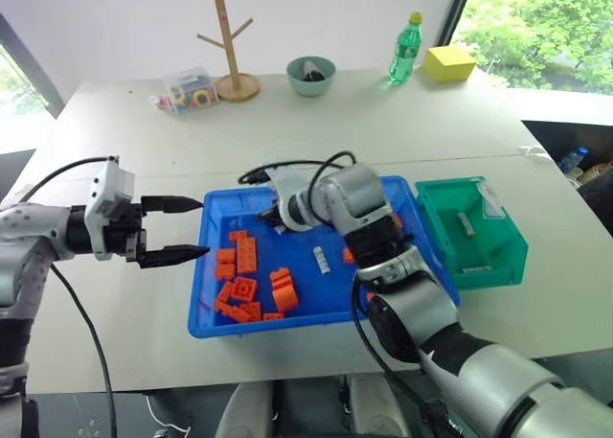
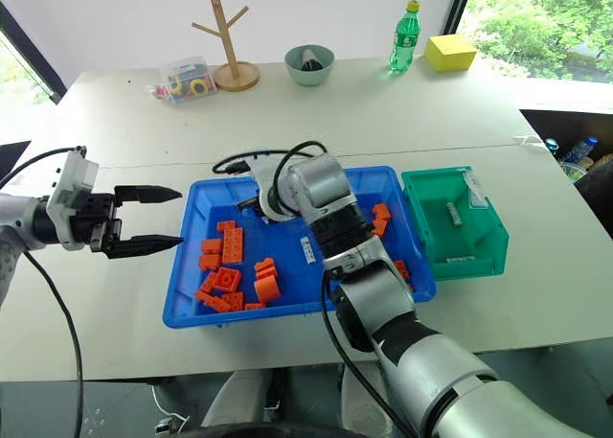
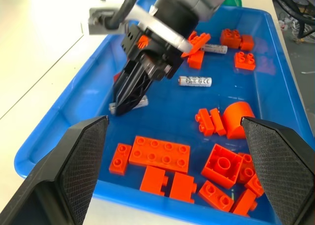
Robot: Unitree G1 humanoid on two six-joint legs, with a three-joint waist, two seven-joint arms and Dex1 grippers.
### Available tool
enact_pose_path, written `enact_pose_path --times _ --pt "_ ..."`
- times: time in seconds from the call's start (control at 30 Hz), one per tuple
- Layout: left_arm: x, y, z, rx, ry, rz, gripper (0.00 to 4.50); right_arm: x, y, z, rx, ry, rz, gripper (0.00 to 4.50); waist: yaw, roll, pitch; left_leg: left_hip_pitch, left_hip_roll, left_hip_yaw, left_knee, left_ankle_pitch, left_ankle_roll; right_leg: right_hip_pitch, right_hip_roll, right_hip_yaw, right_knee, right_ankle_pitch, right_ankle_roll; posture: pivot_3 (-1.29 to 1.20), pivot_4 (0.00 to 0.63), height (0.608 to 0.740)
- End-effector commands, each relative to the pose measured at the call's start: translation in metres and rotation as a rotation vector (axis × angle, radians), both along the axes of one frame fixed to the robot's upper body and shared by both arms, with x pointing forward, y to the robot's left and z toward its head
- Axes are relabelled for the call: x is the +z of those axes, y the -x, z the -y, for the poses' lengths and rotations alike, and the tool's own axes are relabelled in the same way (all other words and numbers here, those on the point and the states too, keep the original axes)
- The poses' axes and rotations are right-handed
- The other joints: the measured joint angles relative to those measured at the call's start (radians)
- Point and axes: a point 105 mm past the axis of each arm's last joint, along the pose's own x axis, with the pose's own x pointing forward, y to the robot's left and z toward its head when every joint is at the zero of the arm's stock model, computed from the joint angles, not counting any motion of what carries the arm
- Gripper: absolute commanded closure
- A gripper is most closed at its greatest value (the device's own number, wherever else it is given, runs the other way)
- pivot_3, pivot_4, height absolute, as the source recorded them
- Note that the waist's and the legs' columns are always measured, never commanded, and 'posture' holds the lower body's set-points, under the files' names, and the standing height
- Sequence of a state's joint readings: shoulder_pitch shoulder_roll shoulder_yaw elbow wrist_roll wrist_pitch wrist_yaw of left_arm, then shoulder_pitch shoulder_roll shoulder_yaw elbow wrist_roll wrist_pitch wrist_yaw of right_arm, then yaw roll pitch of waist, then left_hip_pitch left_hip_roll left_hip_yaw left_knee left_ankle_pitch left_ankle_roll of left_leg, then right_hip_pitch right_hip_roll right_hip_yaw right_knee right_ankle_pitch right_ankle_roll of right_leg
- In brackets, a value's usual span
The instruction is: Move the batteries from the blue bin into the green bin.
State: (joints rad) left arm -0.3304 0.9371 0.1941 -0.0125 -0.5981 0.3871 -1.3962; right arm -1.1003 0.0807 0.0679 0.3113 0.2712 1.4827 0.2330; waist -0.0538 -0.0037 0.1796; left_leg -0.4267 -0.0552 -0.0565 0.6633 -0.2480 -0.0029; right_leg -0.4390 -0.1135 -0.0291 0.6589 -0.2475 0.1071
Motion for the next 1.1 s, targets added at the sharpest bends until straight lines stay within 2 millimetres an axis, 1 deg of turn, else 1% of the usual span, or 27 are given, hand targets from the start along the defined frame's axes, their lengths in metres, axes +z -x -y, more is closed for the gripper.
enact_pose_path --times 0.03,0.07,0.1,0.13,0.2,0.23,0.27,0.33,0.43,0.5,0.6,0.67,0.73,0.77,0.83,0.87,0.9,0.97,1.03,1.1 --pt "0.003 0.001 0.007 -0.046 -0.001 0.005 0.00 0.067 0.018 0.010 0.136 -0.198 0.085 4.46 0.010 0.000 0.000 0.000 0.000 0.000 0.000 0.000 0.000 0.000 0.000 0.000 0.000 0.000 0.000 0.00 0.150 0.703" --pt "0.002 0.001 0.008 -0.053 -0.002 0.003 0.00 0.077 0.019 0.019 0.157 -0.217 0.120 4.46 0.011 0.000 0.000 0.000 0.000 0.000 0.000 0.000 0.000 0.000 0.000 0.000 0.000 0.000 0.000 0.00 0.150 0.703" --pt "0.002 0.002 0.010 -0.065 -0.003 0.002 0.00 0.090 0.019 0.042 0.156 -0.220 0.182 4.46 0.011 0.000 0.000 0.000 0.000 0.000 0.000 0.000 0.000 0.000 0.000 0.000 -0.001 0.000 0.000 0.00 0.150 0.703" --pt "0.002 0.002 0.012 -0.078 0.000 -0.001 0.00 0.101 0.019 0.069 0.134 -0.212 0.236 4.46 0.015 0.000 0.000 0.000 0.000 0.000 0.000 0.000 0.000 0.000 0.000 0.000 -0.001 0.000 0.000 0.00 0.150 0.703" --pt "0.002 0.002 0.015 -0.093 0.003 -0.003 0.00 0.111 0.023 0.103 0.100 -0.174 0.293 4.46 0.030 0.000 0.000 0.000 -0.001 0.000 0.000 0.000 0.000 0.003 -0.001 -0.002 -0.003 0.000 0.000 0.00 0.150 0.703" --pt "0.003 0.002 0.016 -0.103 0.003 -0.007 0.00 0.110 0.025 0.134 0.038 -0.086 0.337 4.46 0.036 0.000 0.000 0.000 -0.001 0.000 0.000 0.000 0.001 0.003 -0.001 -0.002 -0.005 0.000 0.000 0.00 0.150 0.703" --pt "0.003 0.003 0.016 -0.109 0.001 -0.010 0.00 0.107 0.029 0.159 -0.014 0.000 0.363 4.46 0.040 0.000 0.000 0.000 -0.001 0.000 0.000 -0.001 0.001 0.004 -0.001 -0.002 -0.006 0.000 0.001 0.00 0.150 0.703" --pt "0.003 0.003 0.015 -0.113 0.000 -0.012 0.00 0.097 0.039 0.201 -0.095 0.137 0.379 4.46 0.041 0.000 0.000 0.000 0.000 0.000 0.000 -0.003 0.005 0.006 -0.001 -0.003 -0.009 -0.001 0.002 0.00 0.150 0.703" --pt "0.005 0.001 0.014 -0.109 0.008 -0.013 0.00 0.078 0.049 0.244 -0.185 0.254 0.361 4.46 0.032 0.000 0.001 0.000 0.000 0.002 -0.001 -0.004 0.006 0.006 -0.001 -0.003 -0.009 -0.001 0.002 0.00 0.150 0.703" --pt "0.005 -0.001 0.013 -0.108 0.010 -0.011 0.00 0.067 0.053 0.258 -0.210 0.294 0.353 4.46 0.026 0.000 0.001 0.001 0.001 0.004 -0.001 -0.004 0.007 0.006 -0.002 -0.002 -0.009 -0.001 0.002 0.00 0.150 0.703" --pt "0.004 -0.003 0.015 -0.105 0.009 0.003 0.00 0.049 0.056 0.270 -0.251 0.294 0.326 4.46 0.021 0.000 0.001 0.002 0.001 0.005 0.000 -0.004 0.007 0.007 -0.003 -0.001 -0.009 -0.001 0.003 0.00 0.150 0.703" --pt "0.005 -0.004 0.016 -0.109 0.013 0.001 0.00 0.039 0.056 0.278 -0.277 0.312 0.327 3.44 0.024 0.000 0.001 0.002 0.001 0.004 0.002 -0.004 0.007 0.008 -0.003 -0.002 -0.009 -0.001 0.003 0.00 0.150 0.703" --pt "0.006 -0.004 0.017 -0.114 0.018 0.001 0.00 0.033 0.056 0.283 -0.299 0.325 0.327 2.79 0.030 0.000 0.001 0.002 0.000 0.005 0.002 -0.004 0.007 0.008 -0.003 -0.001 -0.009 -0.001 0.003 0.00 0.150 0.703" --pt "0.008 -0.003 0.017 -0.117 0.023 0.001 0.00 0.030 0.055 0.288 -0.318 0.332 0.332 2.33 0.036 0.000 0.001 0.002 0.000 0.005 0.002 -0.004 0.007 0.008 -0.003 -0.002 -0.009 -0.001 0.003 0.00 0.150 0.703" --pt "0.011 -0.002 0.018 -0.120 0.039 0.002 0.00 0.031 0.055 0.291 -0.326 0.334 0.345 1.44 0.041 0.000 0.001 0.002 0.000 0.004 0.002 -0.004 0.007 0.008 -0.003 -0.002 -0.010 -0.001 0.003 0.00 0.150 0.703" --pt "0.013 -0.002 0.019 -0.121 0.047 -0.002 0.00 0.035 0.054 0.288 -0.320 0.310 0.362 0.94 0.042 0.000 0.001 0.002 0.000 0.004 0.002 -0.004 0.007 0.008 -0.004 -0.002 -0.010 -0.001 0.003 0.00 0.150 0.703" --pt "0.014 -0.001 0.019 -0.122 0.049 -0.004 0.00 0.042 0.053 0.283 -0.309 0.279 0.380 0.94 0.042 0.000 0.001 0.002 0.000 0.004 0.002 -0.004 0.007 0.008 -0.004 -0.002 -0.010 -0.001 0.003 0.00 0.150 0.703" --pt "0.014 0.000 0.020 -0.127 0.039 -0.003 0.00 0.061 0.050 0.267 -0.261 0.206 0.437 0.94 0.036 0.000 0.001 0.002 0.000 0.004 0.002 -0.004 0.007 0.008 -0.004 -0.002 -0.010 -0.001 0.003 0.00 0.150 0.703" --pt "0.013 0.001 0.021 -0.130 0.037 -0.005 0.00 0.078 0.052 0.242 -0.168 0.131 0.479 0.94 0.031 0.001 0.001 0.002 0.001 0.004 0.002 -0.004 0.007 0.008 -0.004 -0.001 -0.010 -0.001 0.003 0.00 0.150 0.703" --pt "0.013 0.001 0.022 -0.132 0.036 -0.006 0.00 0.087 0.060 0.213 -0.033 0.070 0.487 0.94 0.035 0.001 0.001 0.002 0.002 0.003 0.002 -0.004 0.007 0.007 -0.003 -0.001 -0.009 -0.001 0.002 0.00 0.150 0.703"
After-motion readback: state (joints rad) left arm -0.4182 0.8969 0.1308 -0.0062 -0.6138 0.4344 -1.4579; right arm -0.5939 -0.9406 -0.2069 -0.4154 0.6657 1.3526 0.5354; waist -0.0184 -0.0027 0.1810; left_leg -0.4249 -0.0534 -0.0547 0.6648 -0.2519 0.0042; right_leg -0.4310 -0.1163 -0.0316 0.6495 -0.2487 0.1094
